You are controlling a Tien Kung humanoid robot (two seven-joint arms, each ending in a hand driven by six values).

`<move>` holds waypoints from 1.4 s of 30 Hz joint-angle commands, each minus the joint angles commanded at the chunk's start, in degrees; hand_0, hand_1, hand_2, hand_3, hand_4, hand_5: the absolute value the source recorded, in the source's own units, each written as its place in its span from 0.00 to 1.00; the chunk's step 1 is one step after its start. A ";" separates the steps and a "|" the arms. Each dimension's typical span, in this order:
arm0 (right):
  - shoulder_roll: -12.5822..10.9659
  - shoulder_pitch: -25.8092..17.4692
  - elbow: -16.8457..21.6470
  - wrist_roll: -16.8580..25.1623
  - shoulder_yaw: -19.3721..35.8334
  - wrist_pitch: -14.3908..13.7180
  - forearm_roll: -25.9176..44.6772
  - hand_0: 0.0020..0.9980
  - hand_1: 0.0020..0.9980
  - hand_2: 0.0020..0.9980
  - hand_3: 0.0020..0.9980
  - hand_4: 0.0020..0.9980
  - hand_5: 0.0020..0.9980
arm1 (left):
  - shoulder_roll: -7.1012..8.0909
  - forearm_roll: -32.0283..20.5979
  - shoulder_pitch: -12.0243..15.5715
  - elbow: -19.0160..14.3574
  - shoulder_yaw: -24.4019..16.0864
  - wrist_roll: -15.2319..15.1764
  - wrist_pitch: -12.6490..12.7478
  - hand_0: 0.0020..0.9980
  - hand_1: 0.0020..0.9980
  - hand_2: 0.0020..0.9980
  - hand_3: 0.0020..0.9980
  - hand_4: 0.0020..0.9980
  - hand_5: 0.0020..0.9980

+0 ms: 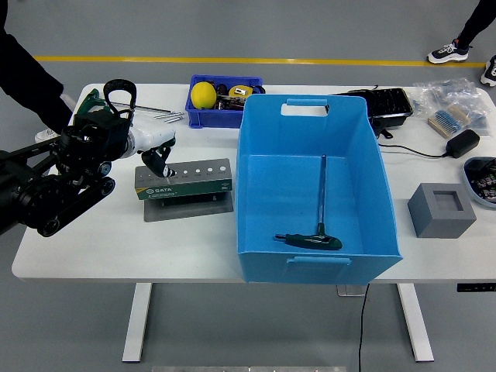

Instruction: Lift tool from toolbox,place it in box,lift tool from toolbox,place it in box

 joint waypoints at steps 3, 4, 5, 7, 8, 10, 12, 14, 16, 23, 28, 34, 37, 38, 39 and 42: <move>-0.02 0.02 0.00 0.01 -0.01 0.02 0.04 0.72 0.69 0.74 0.55 0.79 0.71 | 0.04 0.25 0.02 -0.05 -0.15 -0.23 0.32 0.12 0.06 0.09 0.11 0.76 0.37; -0.02 0.02 0.00 0.03 -0.03 0.01 0.06 0.72 0.69 0.74 0.55 0.79 0.71 | 0.05 0.33 0.02 -0.06 -0.21 -0.30 0.39 0.12 0.06 0.09 0.11 0.76 0.37; -0.01 0.02 -0.01 0.02 0.00 0.00 0.04 0.72 0.69 0.74 0.55 0.79 0.71 | 0.06 0.41 0.02 -0.07 -0.27 -0.37 0.48 0.12 0.06 0.09 0.11 0.76 0.37; 0.01 0.00 -0.01 0.00 0.06 0.00 0.01 0.72 0.69 0.74 0.55 0.79 0.71 | 0.08 0.48 0.06 -0.12 -0.48 -0.53 0.76 0.11 0.03 0.07 0.11 0.75 0.39; 0.02 -0.02 -0.01 0.00 0.07 0.00 0.00 0.72 0.69 0.74 0.55 0.79 0.71 | 0.08 0.53 0.07 -0.15 -0.58 -0.58 0.88 0.11 0.03 0.07 0.11 0.75 0.39; 0.05 -0.05 -0.01 -0.03 0.13 -0.01 -0.07 0.72 0.69 0.74 0.55 0.79 0.71 | 0.09 0.61 0.06 -0.25 -0.71 -0.68 1.14 0.11 0.03 0.07 0.11 0.75 0.39; 0.08 -0.12 -0.03 -0.09 0.24 -0.02 -0.24 0.72 0.69 0.74 0.55 0.79 0.71 | 0.14 0.67 0.05 -0.47 -0.77 -0.70 1.64 0.11 0.00 0.04 0.11 0.72 0.43; 0.11 -0.22 -0.03 -0.13 0.31 -0.03 -0.34 0.72 0.69 0.74 0.55 0.79 0.71 | 0.17 0.68 0.10 -0.64 -0.89 -0.66 1.97 0.11 0.00 0.04 0.11 0.72 0.43; 0.13 -0.32 -0.03 -0.17 0.36 -0.01 -0.39 0.72 0.69 0.74 0.55 0.79 0.71 | 0.14 0.54 0.14 -0.81 -1.24 -0.66 2.23 0.11 0.00 0.04 0.11 0.72 0.43; 0.21 -0.56 -0.07 -0.17 0.37 -0.02 -0.37 0.72 0.69 0.74 0.55 0.79 0.71 | 0.65 -0.46 0.05 -1.99 -2.62 -2.53 4.71 0.10 0.00 0.03 0.11 0.70 0.55; 0.25 -0.68 -0.08 -0.13 0.37 -0.04 -0.27 0.72 0.69 0.74 0.55 0.79 0.71 | 1.20 -1.73 -0.21 -2.56 -3.79 -4.31 6.19 0.09 0.00 0.03 0.09 0.68 0.59; 0.23 -0.78 -0.06 -0.10 0.28 -0.01 -0.13 0.72 0.69 0.74 0.55 0.79 0.71 | 1.84 -2.66 -1.15 -3.39 -4.12 -6.14 6.41 0.09 0.00 0.02 0.08 0.68 0.57; 0.16 -0.72 -0.05 -0.03 0.08 0.02 0.13 0.72 0.69 0.74 0.55 0.79 0.71 | 2.13 -3.02 -1.62 -3.86 -4.35 -6.80 6.47 0.08 0.00 0.01 0.07 0.68 0.59; 0.15 -0.71 -0.05 -0.01 0.02 0.03 0.21 0.72 0.69 0.74 0.55 0.79 0.71 | 2.21 -3.11 -1.69 -4.01 -4.52 -6.99 6.56 0.08 0.00 0.01 0.07 0.68 0.59; 0.14 -0.70 -0.05 0.02 -0.03 0.04 0.31 0.72 0.69 0.74 0.55 0.79 0.71 | 2.29 -3.24 -1.72 -4.16 -4.71 -7.17 6.68 0.08 0.00 0.01 0.07 0.68 0.59; 0.10 -0.66 -0.07 0.07 -0.11 0.03 0.51 0.72 0.69 0.74 0.55 0.79 0.71 | 2.50 -3.61 -1.80 -4.75 -5.45 -7.76 7.34 0.07 0.00 0.01 0.07 0.68 0.59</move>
